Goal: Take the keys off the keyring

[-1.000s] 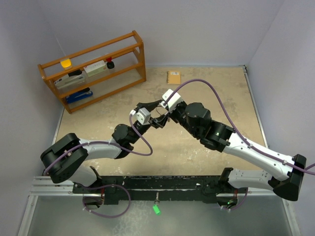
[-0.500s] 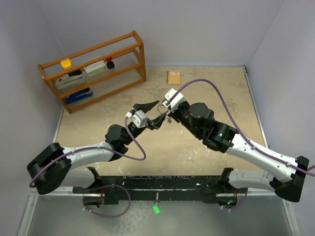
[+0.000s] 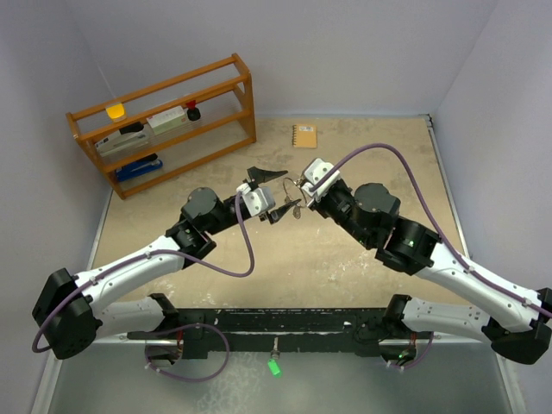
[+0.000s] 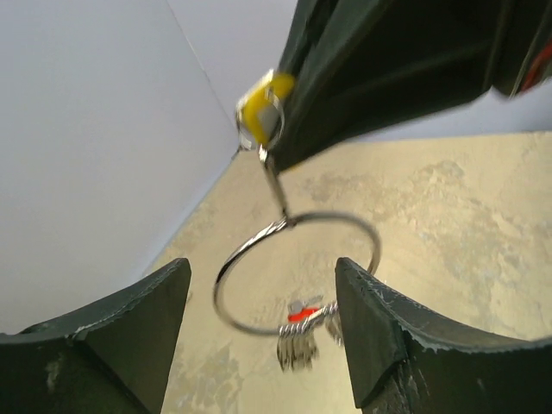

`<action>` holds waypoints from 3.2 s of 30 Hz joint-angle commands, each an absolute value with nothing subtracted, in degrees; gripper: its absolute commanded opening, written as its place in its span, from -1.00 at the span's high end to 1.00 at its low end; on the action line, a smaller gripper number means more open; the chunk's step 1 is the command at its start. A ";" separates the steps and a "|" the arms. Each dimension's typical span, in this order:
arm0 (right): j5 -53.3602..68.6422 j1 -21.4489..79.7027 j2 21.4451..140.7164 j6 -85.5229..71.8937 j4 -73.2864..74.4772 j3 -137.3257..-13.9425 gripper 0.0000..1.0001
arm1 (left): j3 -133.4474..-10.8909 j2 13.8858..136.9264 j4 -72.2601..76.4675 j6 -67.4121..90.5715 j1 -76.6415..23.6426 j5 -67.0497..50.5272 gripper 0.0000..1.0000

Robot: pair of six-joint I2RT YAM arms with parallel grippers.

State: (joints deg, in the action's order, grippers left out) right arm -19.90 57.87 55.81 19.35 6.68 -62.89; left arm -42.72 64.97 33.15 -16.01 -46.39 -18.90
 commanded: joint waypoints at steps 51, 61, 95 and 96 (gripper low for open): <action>-5.12 58.27 52.64 25.67 16.53 -71.63 1.00 | -47.14 65.39 41.57 -5.22 -39.00 -44.54 0.01; -5.61 58.27 52.45 26.36 15.92 -71.72 1.00 | -46.37 67.37 51.52 4.13 -37.79 -50.83 0.09; -4.48 58.27 53.21 27.11 14.21 -71.26 1.00 | -47.47 77.95 75.08 25.85 -37.42 -57.00 0.24; -4.48 58.27 53.32 27.13 14.22 -71.28 1.00 | -47.46 78.48 76.98 27.32 -37.44 -57.10 0.26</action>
